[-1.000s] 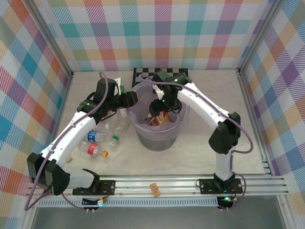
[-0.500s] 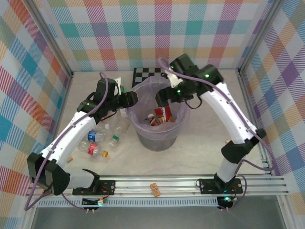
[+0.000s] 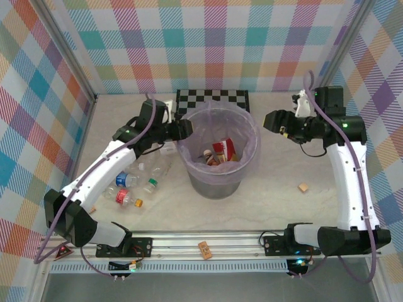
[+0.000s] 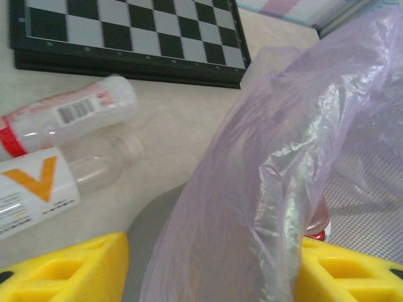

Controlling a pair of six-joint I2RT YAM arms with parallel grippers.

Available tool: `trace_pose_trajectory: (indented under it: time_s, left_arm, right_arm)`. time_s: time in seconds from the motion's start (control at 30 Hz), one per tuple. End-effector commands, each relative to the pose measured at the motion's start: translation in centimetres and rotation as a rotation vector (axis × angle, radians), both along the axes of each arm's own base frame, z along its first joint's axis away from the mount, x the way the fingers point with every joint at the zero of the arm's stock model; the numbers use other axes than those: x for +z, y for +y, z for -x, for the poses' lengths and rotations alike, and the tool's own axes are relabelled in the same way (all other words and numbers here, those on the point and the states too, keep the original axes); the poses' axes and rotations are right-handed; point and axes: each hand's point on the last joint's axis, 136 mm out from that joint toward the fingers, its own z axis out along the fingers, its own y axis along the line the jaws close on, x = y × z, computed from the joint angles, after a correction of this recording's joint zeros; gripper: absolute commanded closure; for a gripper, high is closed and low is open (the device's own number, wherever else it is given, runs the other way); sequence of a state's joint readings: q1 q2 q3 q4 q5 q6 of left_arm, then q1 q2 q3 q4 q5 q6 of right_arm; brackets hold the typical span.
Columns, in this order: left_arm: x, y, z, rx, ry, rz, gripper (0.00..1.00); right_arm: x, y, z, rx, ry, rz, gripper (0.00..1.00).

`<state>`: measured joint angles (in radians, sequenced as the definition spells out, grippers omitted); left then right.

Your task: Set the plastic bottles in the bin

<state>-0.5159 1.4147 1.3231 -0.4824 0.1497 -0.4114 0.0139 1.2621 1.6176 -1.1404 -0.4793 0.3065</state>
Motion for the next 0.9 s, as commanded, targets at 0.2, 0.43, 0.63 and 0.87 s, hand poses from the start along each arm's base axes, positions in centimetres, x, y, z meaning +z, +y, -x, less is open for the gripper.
trace_pose_trajectory:
  time_s: [0.2,0.43,0.63,0.87]
  left_arm:
    - [-1.7,-4.6,-0.2,-0.101,0.018,-0.022,0.35]
    - [1.4,-3.8,0.1,-0.149,-0.061,-0.102,0.00]
    - [5.6,-1.3,0.8,-0.155,-0.156,-0.155,0.00]
    - [7.2,6.5,-0.2,0.013,-0.140,-0.205,0.00]
  right_arm:
    - [-0.7,0.6,-1.3,0.063,0.032,-0.124,0.19]
    - [-1.6,1.4,-2.0,0.094,0.057,-0.176,0.18]
    - [-1.6,1.5,-2.7,0.105,0.056,-0.189,0.18]
    - [-1.5,1.5,-3.2,0.122,0.042,-0.176,0.18]
